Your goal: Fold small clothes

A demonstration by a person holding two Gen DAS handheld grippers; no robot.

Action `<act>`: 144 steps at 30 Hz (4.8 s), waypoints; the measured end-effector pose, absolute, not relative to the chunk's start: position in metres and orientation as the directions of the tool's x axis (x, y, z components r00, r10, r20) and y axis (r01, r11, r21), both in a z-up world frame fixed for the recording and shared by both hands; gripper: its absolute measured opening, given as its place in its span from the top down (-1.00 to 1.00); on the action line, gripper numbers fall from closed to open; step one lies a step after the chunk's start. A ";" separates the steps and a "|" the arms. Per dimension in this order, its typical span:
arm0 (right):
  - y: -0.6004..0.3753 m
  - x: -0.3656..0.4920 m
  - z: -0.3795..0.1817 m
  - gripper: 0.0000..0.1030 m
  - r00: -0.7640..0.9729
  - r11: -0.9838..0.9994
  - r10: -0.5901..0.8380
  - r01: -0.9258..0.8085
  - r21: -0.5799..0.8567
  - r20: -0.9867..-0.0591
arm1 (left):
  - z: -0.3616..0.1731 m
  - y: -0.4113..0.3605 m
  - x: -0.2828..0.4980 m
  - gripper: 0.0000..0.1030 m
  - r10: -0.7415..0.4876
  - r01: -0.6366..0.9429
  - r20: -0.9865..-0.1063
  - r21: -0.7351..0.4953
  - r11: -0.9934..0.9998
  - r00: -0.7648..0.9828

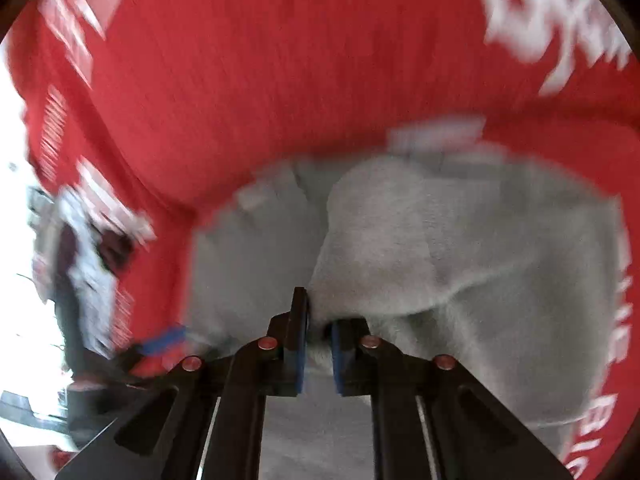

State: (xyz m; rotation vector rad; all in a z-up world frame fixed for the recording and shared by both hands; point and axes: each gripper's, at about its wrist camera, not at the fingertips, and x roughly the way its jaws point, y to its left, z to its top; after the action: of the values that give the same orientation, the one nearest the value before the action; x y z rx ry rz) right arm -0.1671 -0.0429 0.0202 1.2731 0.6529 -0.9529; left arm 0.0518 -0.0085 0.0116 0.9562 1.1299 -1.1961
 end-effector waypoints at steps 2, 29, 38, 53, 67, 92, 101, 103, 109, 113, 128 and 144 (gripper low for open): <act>-0.040 -0.158 -0.004 0.59 0.459 -0.028 -0.170 0.883 0.469 -0.872 | 0.009 -0.004 0.067 -0.67 -0.198 0.988 -0.980 -0.022 0.153 0.009; -0.010 -0.158 0.011 0.21 0.502 -0.032 -0.143 0.859 0.511 -0.853 | -0.016 -0.018 0.095 -0.67 -0.180 0.893 -0.909 -0.408 0.189 -0.377; 0.050 -0.326 -0.015 0.21 0.484 -0.572 -0.355 0.564 0.596 -0.800 | -0.023 -0.049 0.094 -0.67 -0.204 0.865 -0.909 -0.410 0.289 -0.362; 0.042 -0.370 -0.029 0.88 0.476 -0.524 -0.358 0.610 0.595 -0.803 | -0.023 -0.023 0.091 0.72 -0.185 0.925 -0.942 -0.316 0.213 -0.279; 0.041 -0.372 0.023 0.20 0.345 -0.429 -0.353 0.766 0.478 -0.870 | 0.011 -0.031 0.145 -0.69 -0.243 0.979 -0.970 -0.074 0.188 -0.027; -0.062 -0.378 -0.022 0.85 0.133 -0.419 -0.245 0.879 0.228 -0.960 | -0.020 -0.078 0.138 -0.69 -0.196 0.991 -0.979 0.029 0.129 0.054; -0.018 -0.328 0.014 0.80 0.211 -0.280 -0.244 0.919 0.277 -0.947 | -0.009 -0.046 0.133 -0.68 -0.161 0.995 -0.987 -0.026 0.091 -0.011; -0.010 -0.315 0.009 0.80 0.217 -0.260 -0.231 0.926 0.275 -0.948 | -0.019 -0.041 0.140 -0.22 -0.136 0.990 -0.990 -0.051 0.130 -0.034; 0.006 -0.302 -0.009 0.80 0.195 -0.249 -0.187 0.939 0.238 -0.963 | -0.015 -0.030 0.148 0.72 -0.166 0.995 -0.985 -0.049 0.089 -0.034; 0.004 -0.296 -0.011 0.81 0.171 -0.218 -0.173 0.954 0.207 -0.970 | -0.022 -0.024 0.162 0.72 -0.130 0.991 -0.989 0.049 0.127 0.066; 0.045 -0.269 0.017 0.51 0.210 -0.246 -0.143 0.939 0.240 -0.967 | 0.028 0.033 0.114 -0.90 -0.112 0.990 -0.993 0.003 0.140 0.019; 0.066 -0.250 0.014 0.16 0.399 -0.260 -0.096 0.874 0.409 -0.912 | 0.028 0.039 0.028 -0.98 -0.077 1.000 -0.997 0.021 -0.010 0.021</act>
State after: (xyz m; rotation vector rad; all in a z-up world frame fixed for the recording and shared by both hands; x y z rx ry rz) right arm -0.2504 0.0660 0.0135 1.5477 0.7176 -1.0957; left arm 0.0282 0.0389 0.0278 1.1704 1.1322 -1.2370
